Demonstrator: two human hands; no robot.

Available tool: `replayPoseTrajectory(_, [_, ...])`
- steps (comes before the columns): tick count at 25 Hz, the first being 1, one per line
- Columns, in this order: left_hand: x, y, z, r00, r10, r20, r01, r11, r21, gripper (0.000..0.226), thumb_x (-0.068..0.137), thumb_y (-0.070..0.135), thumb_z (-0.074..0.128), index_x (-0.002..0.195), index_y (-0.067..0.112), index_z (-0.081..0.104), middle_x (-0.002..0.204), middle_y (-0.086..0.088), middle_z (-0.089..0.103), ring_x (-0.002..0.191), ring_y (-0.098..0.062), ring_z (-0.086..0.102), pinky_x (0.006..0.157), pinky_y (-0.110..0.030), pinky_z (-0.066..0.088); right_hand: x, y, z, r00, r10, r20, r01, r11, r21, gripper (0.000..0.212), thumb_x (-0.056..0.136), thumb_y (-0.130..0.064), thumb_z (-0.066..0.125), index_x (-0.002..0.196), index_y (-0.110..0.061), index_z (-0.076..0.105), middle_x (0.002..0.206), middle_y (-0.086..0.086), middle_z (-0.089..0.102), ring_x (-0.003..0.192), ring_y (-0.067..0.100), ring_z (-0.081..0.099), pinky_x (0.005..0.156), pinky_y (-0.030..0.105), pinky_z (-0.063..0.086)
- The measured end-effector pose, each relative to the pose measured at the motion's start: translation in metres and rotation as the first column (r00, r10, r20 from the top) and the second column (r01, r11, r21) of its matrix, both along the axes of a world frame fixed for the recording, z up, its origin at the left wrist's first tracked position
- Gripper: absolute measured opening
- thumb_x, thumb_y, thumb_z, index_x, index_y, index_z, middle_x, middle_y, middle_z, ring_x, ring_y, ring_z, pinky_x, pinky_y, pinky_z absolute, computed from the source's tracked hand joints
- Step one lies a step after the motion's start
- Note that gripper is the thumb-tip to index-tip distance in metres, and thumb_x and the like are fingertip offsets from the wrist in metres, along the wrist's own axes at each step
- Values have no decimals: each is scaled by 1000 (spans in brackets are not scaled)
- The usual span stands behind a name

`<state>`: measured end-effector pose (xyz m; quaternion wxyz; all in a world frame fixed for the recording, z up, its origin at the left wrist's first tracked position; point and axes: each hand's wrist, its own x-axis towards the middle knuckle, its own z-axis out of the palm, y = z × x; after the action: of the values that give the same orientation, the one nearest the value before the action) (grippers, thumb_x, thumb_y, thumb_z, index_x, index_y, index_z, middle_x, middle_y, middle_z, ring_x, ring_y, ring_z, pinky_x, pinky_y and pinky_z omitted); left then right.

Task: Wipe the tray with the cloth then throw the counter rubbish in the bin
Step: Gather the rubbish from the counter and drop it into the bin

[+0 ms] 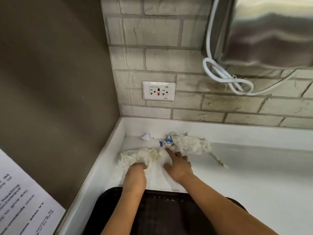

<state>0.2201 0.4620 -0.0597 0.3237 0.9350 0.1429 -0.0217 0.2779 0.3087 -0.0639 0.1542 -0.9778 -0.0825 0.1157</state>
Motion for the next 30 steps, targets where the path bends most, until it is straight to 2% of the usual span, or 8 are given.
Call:
replayPoseTrajectory(6, [0, 19, 21, 960, 207, 188, -147, 946, -290, 21, 90, 5, 52, 103, 14, 65, 89, 1, 62, 79, -13, 57, 70, -22, 50, 18, 30, -2, 997, 78, 7, -78, 996, 35, 30, 92, -36, 48, 120, -25, 51, 139, 3, 33, 123, 29, 35, 99, 37, 39])
replayPoseTrajectory(11, [4, 19, 17, 964, 237, 120, -173, 904, -391, 22, 90, 7, 54, 107, 16, 64, 102, -2, 65, 83, -12, 56, 54, -4, 37, 16, 17, -3, 994, 109, 33, -110, 993, 45, 21, 95, -11, 38, 111, -9, 51, 127, 10, 50, 115, 28, 46, 90, 30, 41])
replayPoseTrajectory(15, [7, 4, 15, 990, 63, 129, -20, 950, -312, 47, 88, -3, 42, 122, 25, 60, 115, 2, 56, 106, -17, 56, 83, -12, 43, 9, -8, -2, 1000, -6, -28, 13, 960, 281, 41, 90, -1, 33, 125, -16, 48, 107, 1, 49, 92, 23, 52, 77, 24, 40])
replayPoseTrajectory(19, [10, -20, 9, 999, -46, -6, 46, 998, -39, 28, 90, 20, 47, 109, 24, 68, 139, 0, 39, 124, -22, 45, 102, -23, 35, 2, -47, 1, 984, -174, 30, 154, 928, 339, 32, 87, 4, 37, 105, -7, 61, 105, 6, 44, 85, 25, 52, 76, 20, 40])
replayPoseTrajectory(21, [10, -31, 7, 994, -18, -112, 28, 996, 90, 33, 89, 40, 53, 116, 23, 62, 144, 0, 34, 125, -28, 42, 101, -32, 38, -2, -66, 6, 956, -284, 67, 233, 881, 411, 31, 82, 8, 38, 95, -7, 61, 104, 14, 53, 88, 31, 57, 74, 20, 40])
replayPoseTrajectory(24, [10, -44, 7, 986, -7, -169, 35, 987, 158, 30, 94, 18, 47, 124, 14, 52, 134, -6, 46, 119, -27, 47, 97, -29, 40, -16, -96, 14, 902, -432, 9, 366, 775, 515, 32, 81, 11, 34, 78, -14, 53, 82, 10, 57, 65, 25, 53, 53, 19, 43])
replayPoseTrajectory(27, [9, -40, 8, 996, 62, -64, -57, 995, 78, 30, 94, 3, 38, 117, 4, 57, 124, -13, 56, 113, -27, 53, 94, -29, 44, -33, -125, 23, 841, -541, -10, 447, 683, 577, 35, 82, 9, 34, 70, -20, 49, 72, 5, 52, 60, 24, 47, 49, 20, 36])
replayPoseTrajectory(30, [10, -42, 27, 994, 98, 37, -91, 983, -157, 29, 88, -5, 42, 98, 14, 61, 116, -10, 59, 90, -23, 56, 68, -20, 41, -52, -146, 36, 742, -652, -154, 558, 473, 682, 27, 85, 5, 35, 85, -13, 55, 70, 8, 51, 53, 22, 45, 52, 28, 40])
